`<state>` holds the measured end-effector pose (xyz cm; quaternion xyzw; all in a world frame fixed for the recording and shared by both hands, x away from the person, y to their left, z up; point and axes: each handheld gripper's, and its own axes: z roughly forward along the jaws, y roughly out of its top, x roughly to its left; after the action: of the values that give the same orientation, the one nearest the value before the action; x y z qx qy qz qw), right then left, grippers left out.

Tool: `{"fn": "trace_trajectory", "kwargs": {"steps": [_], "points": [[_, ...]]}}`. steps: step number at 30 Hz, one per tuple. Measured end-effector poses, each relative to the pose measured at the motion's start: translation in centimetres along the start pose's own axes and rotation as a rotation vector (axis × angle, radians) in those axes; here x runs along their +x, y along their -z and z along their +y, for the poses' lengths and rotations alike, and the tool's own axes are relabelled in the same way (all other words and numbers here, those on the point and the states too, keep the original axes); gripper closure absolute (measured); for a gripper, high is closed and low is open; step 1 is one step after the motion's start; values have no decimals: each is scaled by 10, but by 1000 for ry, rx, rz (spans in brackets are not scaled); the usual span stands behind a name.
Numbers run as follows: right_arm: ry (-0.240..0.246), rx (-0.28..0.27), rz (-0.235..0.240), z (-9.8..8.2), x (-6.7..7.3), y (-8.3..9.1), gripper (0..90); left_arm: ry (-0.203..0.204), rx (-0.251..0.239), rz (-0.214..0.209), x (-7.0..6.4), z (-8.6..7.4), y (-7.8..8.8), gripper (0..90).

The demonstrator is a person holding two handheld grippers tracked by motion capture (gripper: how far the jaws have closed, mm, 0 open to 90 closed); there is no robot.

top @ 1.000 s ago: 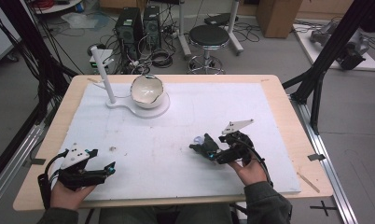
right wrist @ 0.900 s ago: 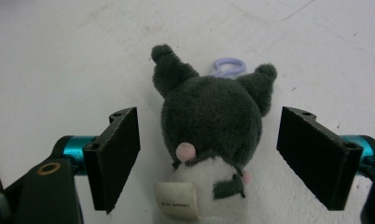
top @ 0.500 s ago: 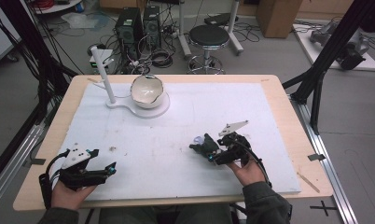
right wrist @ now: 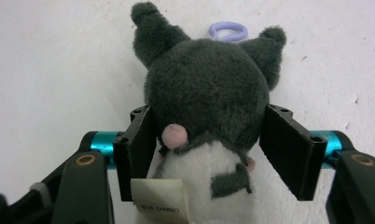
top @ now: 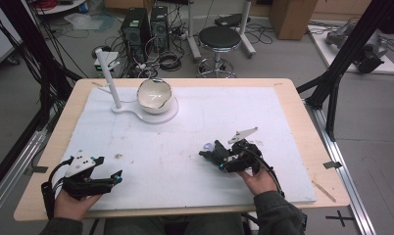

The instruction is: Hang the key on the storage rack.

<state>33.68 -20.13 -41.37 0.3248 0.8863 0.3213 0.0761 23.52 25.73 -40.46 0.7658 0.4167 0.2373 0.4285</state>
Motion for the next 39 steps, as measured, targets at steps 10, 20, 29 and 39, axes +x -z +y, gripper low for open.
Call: {"fn": "trace_trajectory", "kwargs": {"steps": [10, 20, 29, 39], "points": [[1, -3, 5, -1, -1, 1, 443, -4, 1, -1, 0, 0, 0, 209], [14, -12, 7, -1, -1, 2, 481, 0, 1, 0, 0, 0, 1, 210], [24, -45, 21, -1, 0, 7, 487, 5, -4, 4, 1, -1, 1, 210], [14, -85, 100, 9, -2, 18, 493, 5, -1, 0, 1, -1, 2, 210]]}}
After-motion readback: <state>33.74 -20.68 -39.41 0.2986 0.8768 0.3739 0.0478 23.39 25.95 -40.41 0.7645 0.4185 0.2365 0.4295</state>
